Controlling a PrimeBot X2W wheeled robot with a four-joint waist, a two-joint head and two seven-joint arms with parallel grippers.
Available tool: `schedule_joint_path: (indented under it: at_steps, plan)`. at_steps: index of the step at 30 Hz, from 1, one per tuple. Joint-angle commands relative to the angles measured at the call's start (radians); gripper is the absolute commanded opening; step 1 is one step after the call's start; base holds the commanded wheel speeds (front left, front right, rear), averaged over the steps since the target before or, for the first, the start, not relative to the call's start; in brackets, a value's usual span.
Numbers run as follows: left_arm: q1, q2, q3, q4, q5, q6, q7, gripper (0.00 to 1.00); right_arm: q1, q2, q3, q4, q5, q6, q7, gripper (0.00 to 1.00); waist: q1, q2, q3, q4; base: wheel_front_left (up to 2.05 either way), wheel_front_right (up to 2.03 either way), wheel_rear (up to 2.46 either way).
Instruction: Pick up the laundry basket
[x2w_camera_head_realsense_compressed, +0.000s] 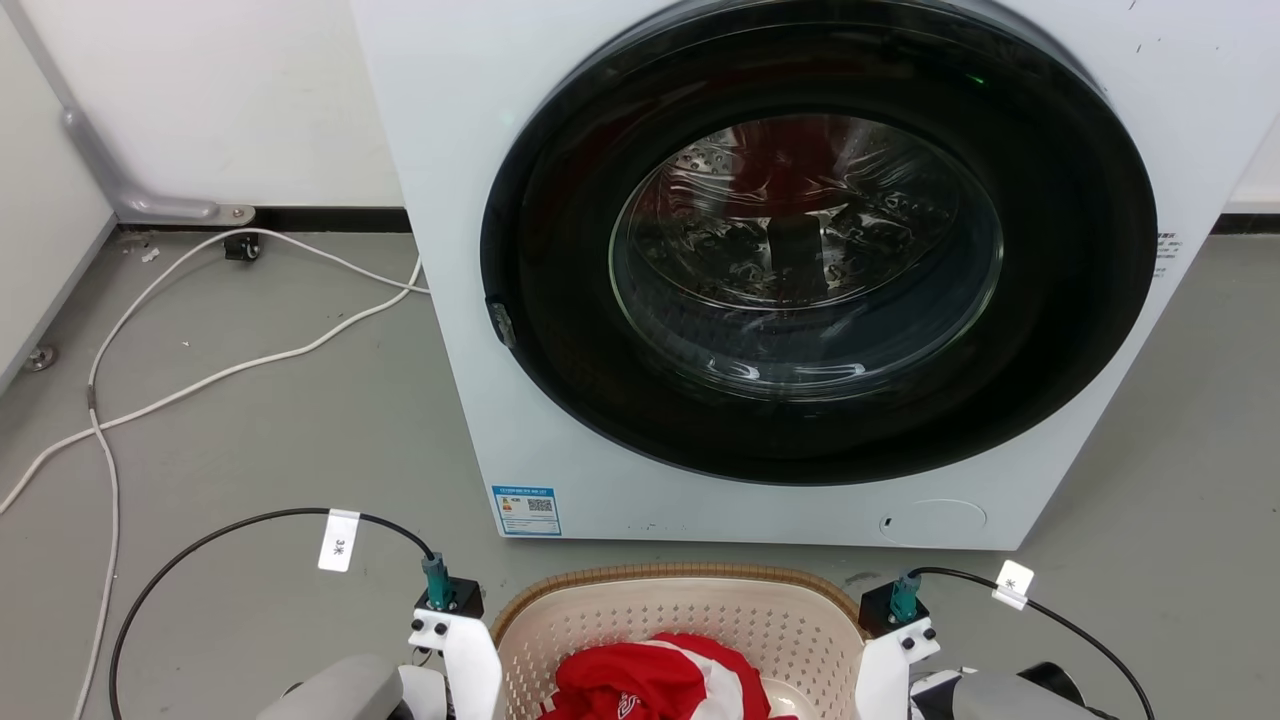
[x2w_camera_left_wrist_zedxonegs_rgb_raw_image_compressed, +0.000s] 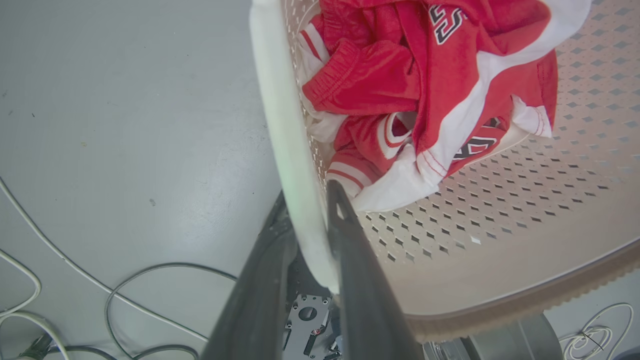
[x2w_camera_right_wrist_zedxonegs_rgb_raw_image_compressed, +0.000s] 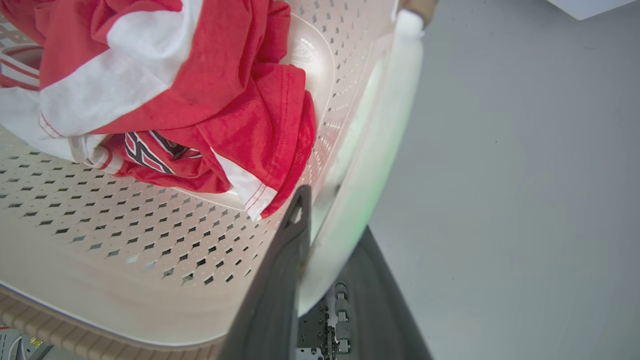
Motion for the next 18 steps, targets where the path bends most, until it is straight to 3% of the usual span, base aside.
schedule_joint_path:
  at_steps: [1, 18]
  plan:
    - [-0.006, -0.012, -0.007, -0.015, 0.006, -0.013, 0.005, 0.0, -0.018, 0.01, 0.005, -0.006, 0.004, 0.003, -0.004, 0.0, 0.0, 0.0, 0.001, 0.0, 0.0, 0.0, 0.0]
    - [-0.003, -0.012, -0.008, -0.019, 0.001, -0.013, 0.012, 0.0, -0.015, 0.008, 0.025, -0.004, 0.026, 0.003, -0.005, 0.0, 0.0, 0.0, 0.003, 0.001, 0.0, 0.0, 0.0]
